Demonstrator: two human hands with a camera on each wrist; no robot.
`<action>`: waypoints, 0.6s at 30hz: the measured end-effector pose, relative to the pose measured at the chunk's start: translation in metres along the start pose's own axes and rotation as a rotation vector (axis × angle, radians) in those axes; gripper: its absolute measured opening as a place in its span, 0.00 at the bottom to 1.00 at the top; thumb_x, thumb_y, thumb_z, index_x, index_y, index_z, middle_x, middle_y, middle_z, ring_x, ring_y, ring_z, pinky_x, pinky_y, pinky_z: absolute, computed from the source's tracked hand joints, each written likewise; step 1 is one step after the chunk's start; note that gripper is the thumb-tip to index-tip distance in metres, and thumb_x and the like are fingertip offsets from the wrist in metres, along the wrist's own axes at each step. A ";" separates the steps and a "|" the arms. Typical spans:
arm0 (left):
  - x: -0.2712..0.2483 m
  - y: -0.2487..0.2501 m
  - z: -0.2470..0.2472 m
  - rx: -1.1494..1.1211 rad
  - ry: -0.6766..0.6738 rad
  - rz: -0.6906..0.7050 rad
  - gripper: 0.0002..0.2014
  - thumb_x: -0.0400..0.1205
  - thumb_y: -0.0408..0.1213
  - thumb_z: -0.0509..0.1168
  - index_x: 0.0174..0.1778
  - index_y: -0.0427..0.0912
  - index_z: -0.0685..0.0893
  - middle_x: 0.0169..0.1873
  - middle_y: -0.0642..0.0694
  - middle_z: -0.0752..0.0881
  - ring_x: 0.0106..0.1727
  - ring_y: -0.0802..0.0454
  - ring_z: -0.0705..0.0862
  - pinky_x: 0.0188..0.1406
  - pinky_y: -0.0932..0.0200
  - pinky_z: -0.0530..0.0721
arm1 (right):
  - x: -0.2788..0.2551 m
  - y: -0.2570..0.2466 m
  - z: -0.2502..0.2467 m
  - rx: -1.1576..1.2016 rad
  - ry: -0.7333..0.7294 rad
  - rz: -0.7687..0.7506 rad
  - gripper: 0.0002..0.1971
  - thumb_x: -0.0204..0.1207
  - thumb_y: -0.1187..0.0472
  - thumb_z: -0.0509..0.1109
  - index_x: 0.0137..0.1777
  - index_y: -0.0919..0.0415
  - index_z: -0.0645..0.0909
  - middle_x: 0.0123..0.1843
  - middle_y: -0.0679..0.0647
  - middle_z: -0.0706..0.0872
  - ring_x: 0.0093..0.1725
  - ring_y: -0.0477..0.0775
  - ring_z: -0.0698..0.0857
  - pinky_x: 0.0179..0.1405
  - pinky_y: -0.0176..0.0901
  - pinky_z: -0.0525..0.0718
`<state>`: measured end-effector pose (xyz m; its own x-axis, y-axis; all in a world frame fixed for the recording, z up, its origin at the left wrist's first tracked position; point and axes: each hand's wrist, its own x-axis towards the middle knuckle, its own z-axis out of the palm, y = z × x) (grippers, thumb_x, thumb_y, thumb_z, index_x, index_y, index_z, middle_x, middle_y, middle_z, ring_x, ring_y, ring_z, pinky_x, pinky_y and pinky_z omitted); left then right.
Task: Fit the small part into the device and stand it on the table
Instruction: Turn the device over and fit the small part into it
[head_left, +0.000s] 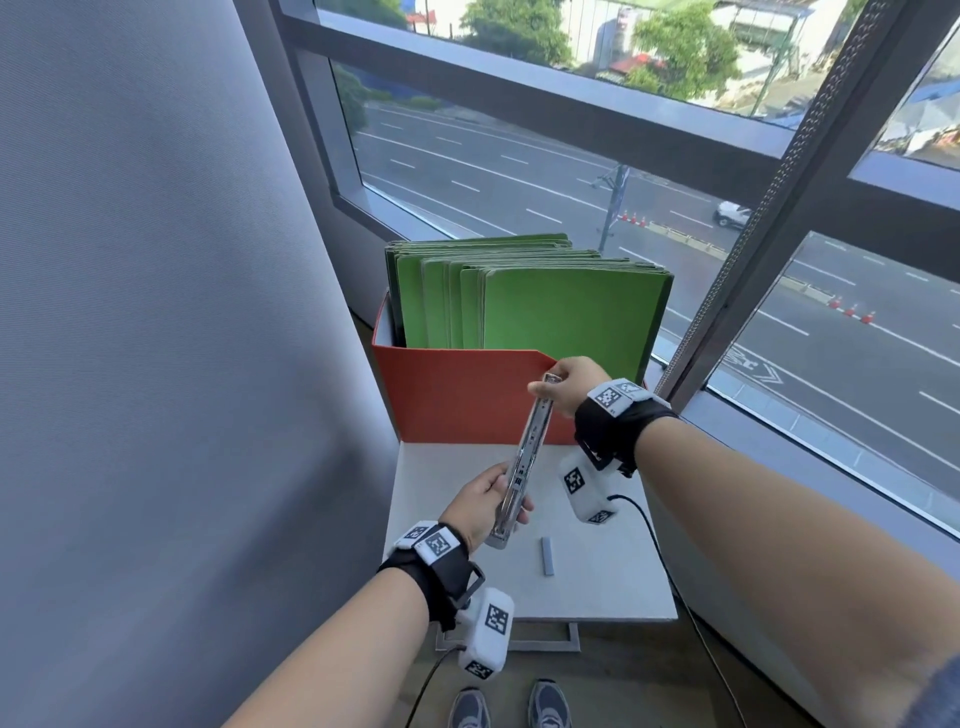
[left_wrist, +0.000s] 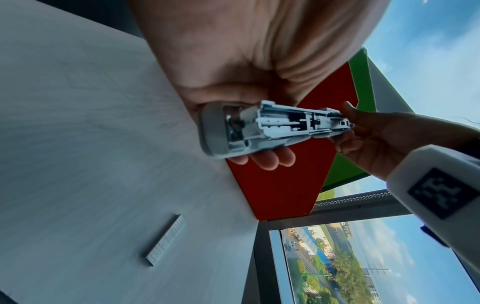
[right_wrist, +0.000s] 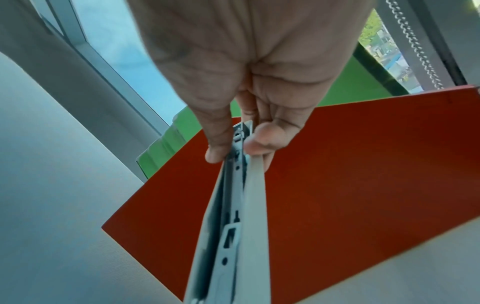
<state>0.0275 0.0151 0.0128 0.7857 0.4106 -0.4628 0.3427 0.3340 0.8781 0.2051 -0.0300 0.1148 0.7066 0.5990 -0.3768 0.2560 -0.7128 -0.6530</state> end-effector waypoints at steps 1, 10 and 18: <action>-0.001 0.001 0.000 -0.014 -0.002 -0.006 0.16 0.88 0.34 0.46 0.66 0.41 0.74 0.30 0.41 0.84 0.23 0.54 0.83 0.26 0.61 0.80 | 0.000 0.003 0.001 0.019 0.002 0.000 0.16 0.73 0.50 0.73 0.52 0.63 0.83 0.38 0.54 0.84 0.31 0.49 0.79 0.40 0.47 0.86; 0.004 0.006 -0.011 -0.079 0.060 -0.076 0.18 0.84 0.53 0.53 0.57 0.42 0.76 0.28 0.42 0.81 0.21 0.51 0.79 0.25 0.61 0.77 | -0.021 0.053 0.025 0.054 -0.050 -0.015 0.17 0.81 0.49 0.61 0.57 0.62 0.80 0.47 0.55 0.88 0.37 0.50 0.86 0.40 0.44 0.89; -0.003 -0.016 -0.017 -0.233 0.150 -0.091 0.08 0.85 0.45 0.55 0.49 0.47 0.77 0.36 0.38 0.87 0.31 0.47 0.87 0.30 0.57 0.82 | -0.038 0.131 0.104 -0.363 -0.266 0.116 0.19 0.73 0.55 0.72 0.63 0.56 0.78 0.60 0.58 0.86 0.53 0.57 0.85 0.46 0.40 0.79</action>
<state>0.0111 0.0232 -0.0021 0.6660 0.4851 -0.5666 0.2674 0.5538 0.7885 0.1435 -0.1085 -0.0248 0.5624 0.5469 -0.6202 0.4330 -0.8338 -0.3425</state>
